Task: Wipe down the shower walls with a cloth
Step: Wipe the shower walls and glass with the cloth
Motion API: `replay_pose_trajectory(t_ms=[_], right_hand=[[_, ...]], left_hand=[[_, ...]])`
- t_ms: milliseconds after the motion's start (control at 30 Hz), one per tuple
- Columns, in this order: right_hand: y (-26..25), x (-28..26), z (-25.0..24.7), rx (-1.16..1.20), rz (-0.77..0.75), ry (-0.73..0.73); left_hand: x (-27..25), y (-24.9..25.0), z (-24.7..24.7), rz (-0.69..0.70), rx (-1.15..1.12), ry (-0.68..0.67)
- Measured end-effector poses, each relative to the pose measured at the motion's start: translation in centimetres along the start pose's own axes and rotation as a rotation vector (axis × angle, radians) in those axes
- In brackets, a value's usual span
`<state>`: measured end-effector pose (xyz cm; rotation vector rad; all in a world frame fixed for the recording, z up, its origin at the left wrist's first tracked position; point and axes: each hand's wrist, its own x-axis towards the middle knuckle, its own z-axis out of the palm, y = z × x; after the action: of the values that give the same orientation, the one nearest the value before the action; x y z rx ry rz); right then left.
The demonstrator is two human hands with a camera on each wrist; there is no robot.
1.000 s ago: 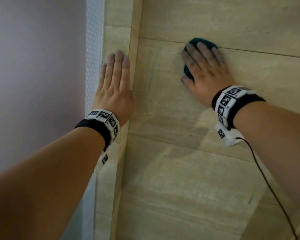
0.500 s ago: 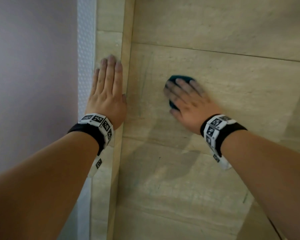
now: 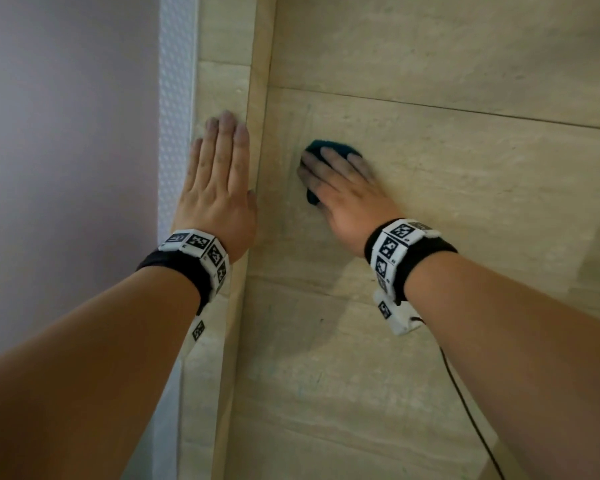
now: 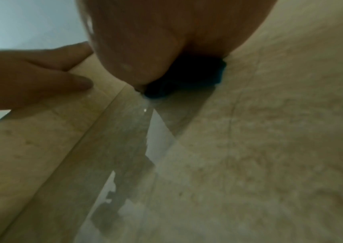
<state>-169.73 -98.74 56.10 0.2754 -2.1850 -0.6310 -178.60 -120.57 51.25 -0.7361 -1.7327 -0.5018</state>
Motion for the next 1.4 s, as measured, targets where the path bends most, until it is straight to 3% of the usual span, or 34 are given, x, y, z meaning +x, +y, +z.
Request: replay_pose_trajectory(t_ms=[133, 200, 267, 400, 533, 733, 1000, 1167, 1300, 1400], right_hand=[[1.5, 0.4, -2.1, 0.044, -0.080, -0.005], [1.3, 0.8, -3.5, 0.039, -0.025, 0.014], [0.7, 1.3, -4.8, 0.110, 0.106, 0.003], [-0.6, 1.8, -6.6, 0.568, 0.420, -0.093], [-1.3, 1.4, -5.9, 0.778, 0.604, -0.205], [-2.5, 0.4, -5.9, 1.380, 0.915, -0.158], [-2.5, -0.2, -6.0, 1.168, 0.867, -0.028], [-2.2, 0.0, -5.7, 1.186, 0.838, -0.059], [-2.0, 0.3, -6.6, 0.908, 0.620, -0.119], [-1.4, 0.7, -6.8, 0.633, 0.451, -0.028]], left_hand=[[0.0, 0.0, 0.2, 0.003, -0.001, 0.010], [0.0, -0.1, 0.3, 0.004, -0.001, 0.019], [0.0, -0.1, 0.2, 0.003, 0.001, 0.017], [0.1, 0.0, 0.1, -0.002, -0.010, 0.018], [0.0, 0.0, 0.2, -0.006, -0.003, 0.013], [0.0, 0.0, 0.1, -0.008, 0.015, 0.007], [0.0, 0.1, 0.1, -0.006, 0.008, 0.013], [0.0, 0.1, 0.1, -0.002, 0.006, 0.032], [-0.1, 0.1, 0.3, 0.005, 0.007, 0.047], [0.0, 0.0, 0.4, 0.004, 0.017, 0.050]])
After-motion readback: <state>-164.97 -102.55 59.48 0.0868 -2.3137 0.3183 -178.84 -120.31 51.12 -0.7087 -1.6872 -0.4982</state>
